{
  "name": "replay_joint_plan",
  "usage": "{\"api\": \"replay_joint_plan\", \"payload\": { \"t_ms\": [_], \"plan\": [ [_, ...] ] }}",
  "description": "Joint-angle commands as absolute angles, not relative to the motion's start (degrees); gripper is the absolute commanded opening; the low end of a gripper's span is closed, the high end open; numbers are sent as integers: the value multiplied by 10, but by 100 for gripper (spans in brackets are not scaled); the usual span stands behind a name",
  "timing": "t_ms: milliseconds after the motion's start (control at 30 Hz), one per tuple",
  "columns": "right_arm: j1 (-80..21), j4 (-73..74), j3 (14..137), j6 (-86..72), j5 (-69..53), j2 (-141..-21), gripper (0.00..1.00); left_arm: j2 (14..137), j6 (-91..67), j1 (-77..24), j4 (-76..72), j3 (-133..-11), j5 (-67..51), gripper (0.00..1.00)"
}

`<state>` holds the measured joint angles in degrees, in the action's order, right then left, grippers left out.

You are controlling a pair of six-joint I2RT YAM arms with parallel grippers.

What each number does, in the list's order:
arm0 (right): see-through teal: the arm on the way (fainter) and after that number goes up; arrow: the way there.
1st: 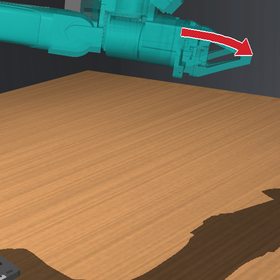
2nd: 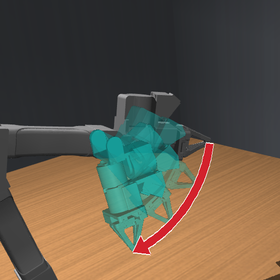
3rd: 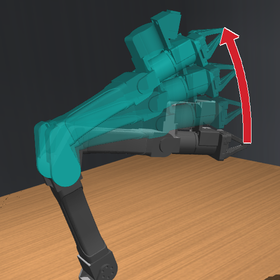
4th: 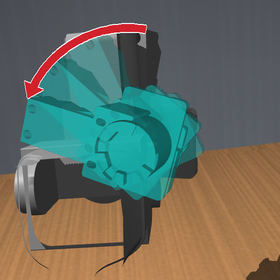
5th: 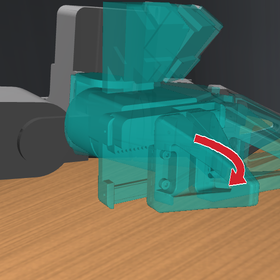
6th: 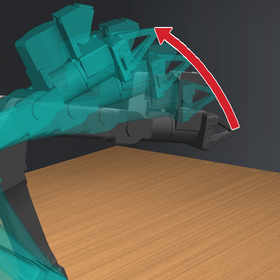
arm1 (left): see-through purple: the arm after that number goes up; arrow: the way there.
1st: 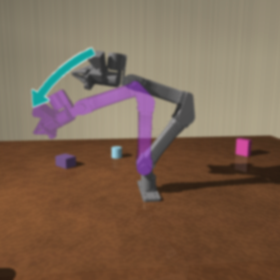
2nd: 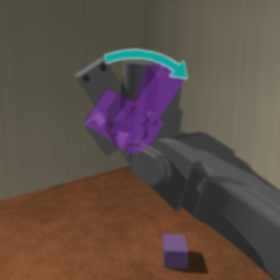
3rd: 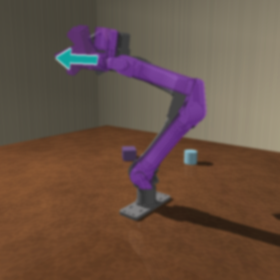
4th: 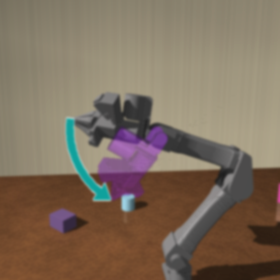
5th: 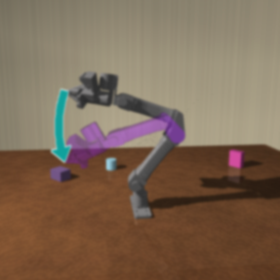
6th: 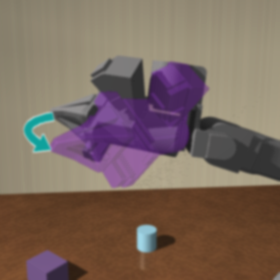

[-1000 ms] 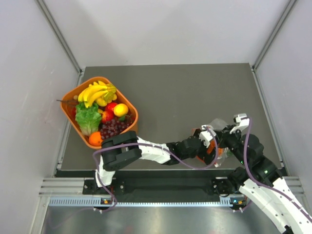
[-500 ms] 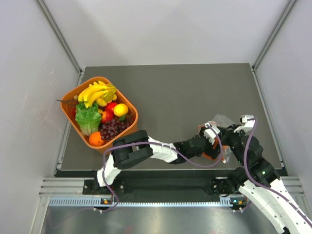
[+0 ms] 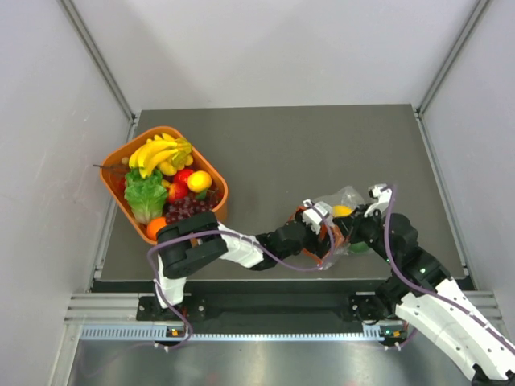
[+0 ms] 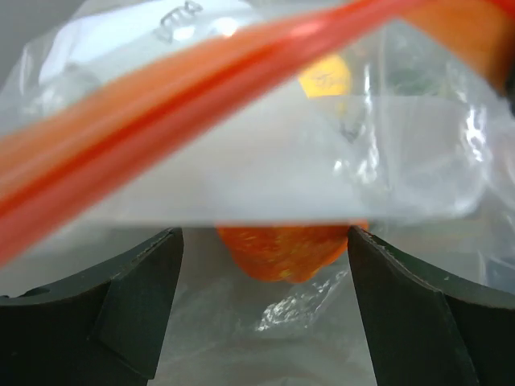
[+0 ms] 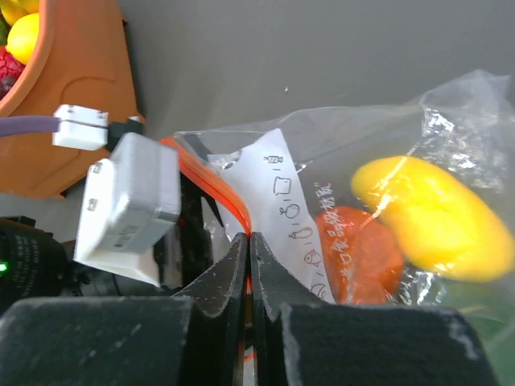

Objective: Open the zip-top bag and remove the fake food

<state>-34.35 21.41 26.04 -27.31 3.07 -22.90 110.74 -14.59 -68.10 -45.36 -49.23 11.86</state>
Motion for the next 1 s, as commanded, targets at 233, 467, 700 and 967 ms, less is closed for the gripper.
{"api": "replay_joint_plan", "payload": {
  "t_ms": [233, 467, 700, 967],
  "plan": [
    [-350, 126, 291, -270, 35, -294, 0, 1048, -109, -677, -544, -431, 95, 90],
    [-350, 149, 311, -237, 117, -348, 12, 1042, -98, -676, -520, -427, 91, 91],
    [-350, 159, 301, -234, 145, -313, 87, 1036, -93, -675, -512, -425, 86, 91],
    [-350, 179, 286, -249, 145, -360, 96, 1026, -84, -671, -506, -424, 89, 92]
  ]
}}
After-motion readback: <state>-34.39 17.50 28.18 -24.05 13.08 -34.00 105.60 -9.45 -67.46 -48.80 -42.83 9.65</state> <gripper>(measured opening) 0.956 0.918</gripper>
